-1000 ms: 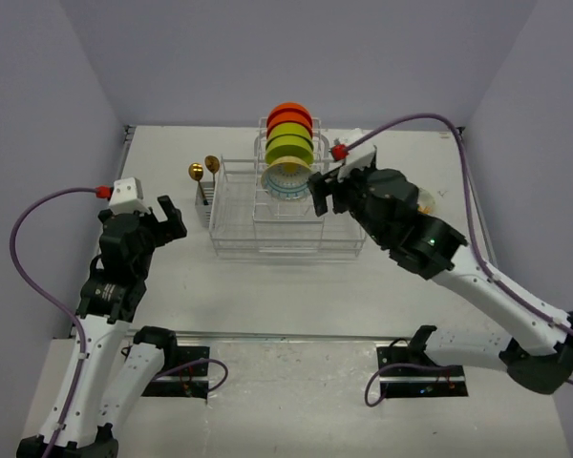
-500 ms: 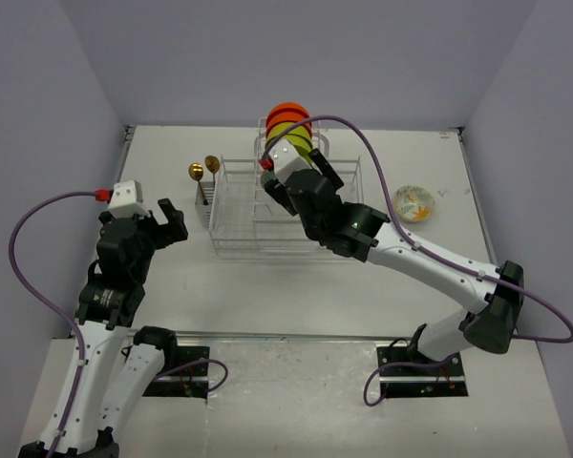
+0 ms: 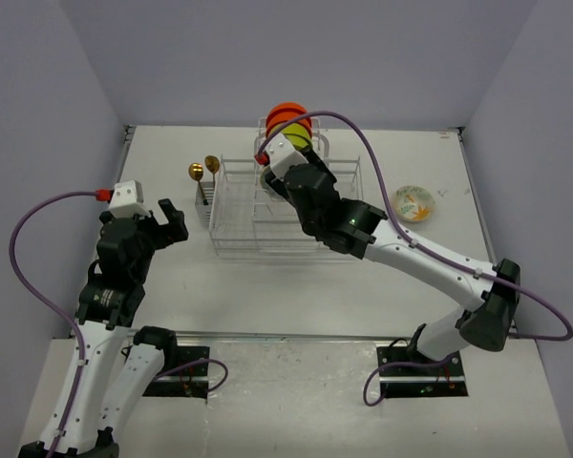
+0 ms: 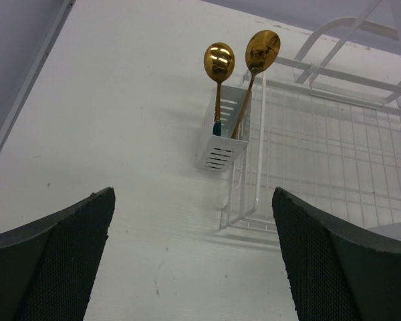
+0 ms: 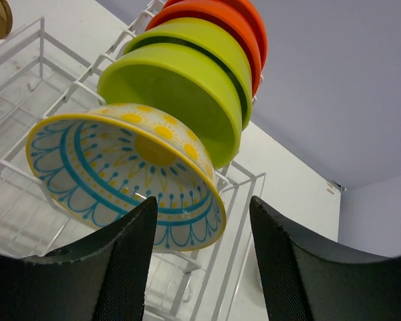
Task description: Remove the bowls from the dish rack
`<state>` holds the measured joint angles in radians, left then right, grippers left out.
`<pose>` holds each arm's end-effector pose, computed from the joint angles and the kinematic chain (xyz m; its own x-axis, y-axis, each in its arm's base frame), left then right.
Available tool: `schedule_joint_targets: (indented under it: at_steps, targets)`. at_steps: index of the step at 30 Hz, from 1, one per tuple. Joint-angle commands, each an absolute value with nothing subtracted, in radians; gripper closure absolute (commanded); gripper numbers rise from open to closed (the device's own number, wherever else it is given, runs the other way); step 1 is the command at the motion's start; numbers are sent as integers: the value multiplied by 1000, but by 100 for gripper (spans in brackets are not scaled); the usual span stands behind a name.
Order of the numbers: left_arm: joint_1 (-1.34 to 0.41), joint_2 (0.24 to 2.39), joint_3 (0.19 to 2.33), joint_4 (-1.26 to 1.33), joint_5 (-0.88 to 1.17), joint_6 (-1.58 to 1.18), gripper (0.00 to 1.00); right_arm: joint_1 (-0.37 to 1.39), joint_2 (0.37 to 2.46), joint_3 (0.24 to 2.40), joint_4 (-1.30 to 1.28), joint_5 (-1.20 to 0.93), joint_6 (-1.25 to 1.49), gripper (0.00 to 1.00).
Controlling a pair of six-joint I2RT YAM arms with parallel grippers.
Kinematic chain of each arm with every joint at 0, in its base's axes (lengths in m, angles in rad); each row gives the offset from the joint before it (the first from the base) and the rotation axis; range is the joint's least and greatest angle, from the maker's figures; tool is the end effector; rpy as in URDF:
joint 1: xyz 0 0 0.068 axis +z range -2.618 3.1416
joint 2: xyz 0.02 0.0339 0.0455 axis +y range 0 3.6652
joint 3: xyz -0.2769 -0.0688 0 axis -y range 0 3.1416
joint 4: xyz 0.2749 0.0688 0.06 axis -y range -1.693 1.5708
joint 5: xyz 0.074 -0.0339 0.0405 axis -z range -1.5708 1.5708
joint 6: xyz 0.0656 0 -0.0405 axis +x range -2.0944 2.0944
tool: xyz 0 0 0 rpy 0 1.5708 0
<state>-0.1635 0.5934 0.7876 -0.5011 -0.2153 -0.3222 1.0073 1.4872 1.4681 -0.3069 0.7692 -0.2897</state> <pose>0.1801 -0.0155 0.3385 -0.2695 -0.2691 -0.9247 -0.1342 0.9613 -0.2406 0.2456 0.3033 0.4054 -0.0910 -0.5282 -0.8442 -0.2936 0.8243 -0.4841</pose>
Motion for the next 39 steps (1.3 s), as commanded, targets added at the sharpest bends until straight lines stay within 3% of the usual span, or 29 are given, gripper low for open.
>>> schedule_joint_targets:
  at_steps: [1,10,17,29,39]
  targets:
    - [-153,589,782,-466,-206,-310,0,999,1532,1512,-218,811,-359,42]
    - [-153,594,781,-463,-198,-308,0,970,1542,1497,-156,812,-387,51]
    - [-153,594,782,-462,-198,-307,0,963,1537,1479,-156,767,-374,76]
    - [-153,592,782,-459,-206,-307,0,957,1509,1436,-147,727,-339,97]
    - [-153,592,782,-462,-209,-307,0,956,1450,1384,-106,726,-322,100]
